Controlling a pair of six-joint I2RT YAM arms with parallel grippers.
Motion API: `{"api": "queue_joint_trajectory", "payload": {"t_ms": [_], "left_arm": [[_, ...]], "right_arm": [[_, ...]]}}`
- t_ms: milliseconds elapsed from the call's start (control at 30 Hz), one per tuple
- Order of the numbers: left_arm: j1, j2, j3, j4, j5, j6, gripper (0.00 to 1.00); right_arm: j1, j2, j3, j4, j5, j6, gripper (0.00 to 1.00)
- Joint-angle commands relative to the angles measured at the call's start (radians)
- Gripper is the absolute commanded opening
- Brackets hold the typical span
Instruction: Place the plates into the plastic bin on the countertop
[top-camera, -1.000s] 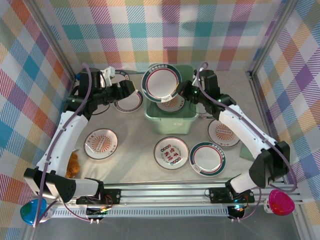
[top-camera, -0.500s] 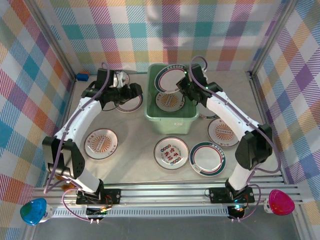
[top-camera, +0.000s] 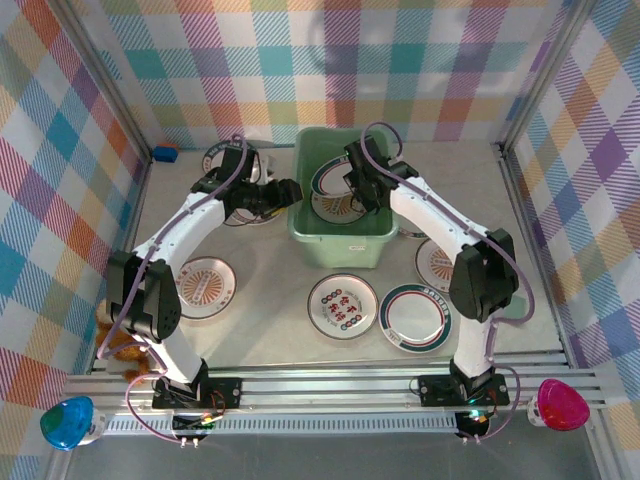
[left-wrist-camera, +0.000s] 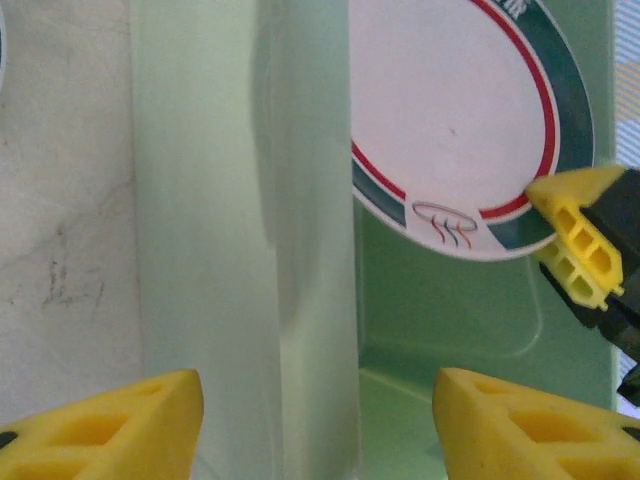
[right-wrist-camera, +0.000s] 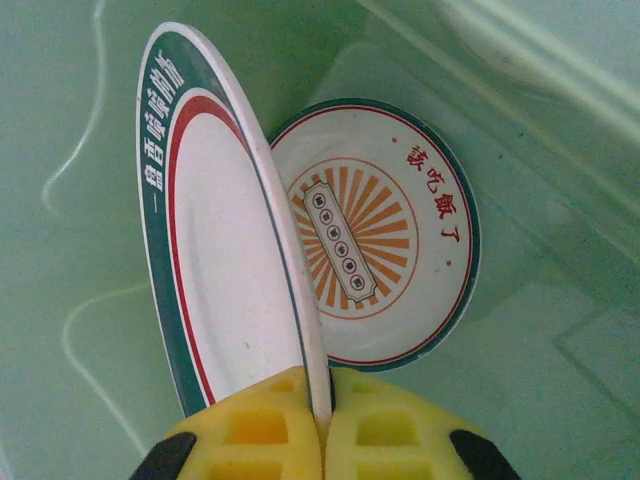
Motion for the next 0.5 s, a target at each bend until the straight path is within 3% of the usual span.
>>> {"api": "queue_joint_trajectory", "payload": {"t_ms": [0,467], "left_arm": [[-0.017,-0.013,-0.055,0.056,-0.032,-0.063,0.58],[-0.065,-0.029,-0.113,0.08,-0.116,-0.131,0.44]], "right_arm": [[0.008,0.027,0.063,-0.041,0.002,0.096,0.0],[0.037,0.201,0.252,-0.192,0.069,0.235,0.0]]}}
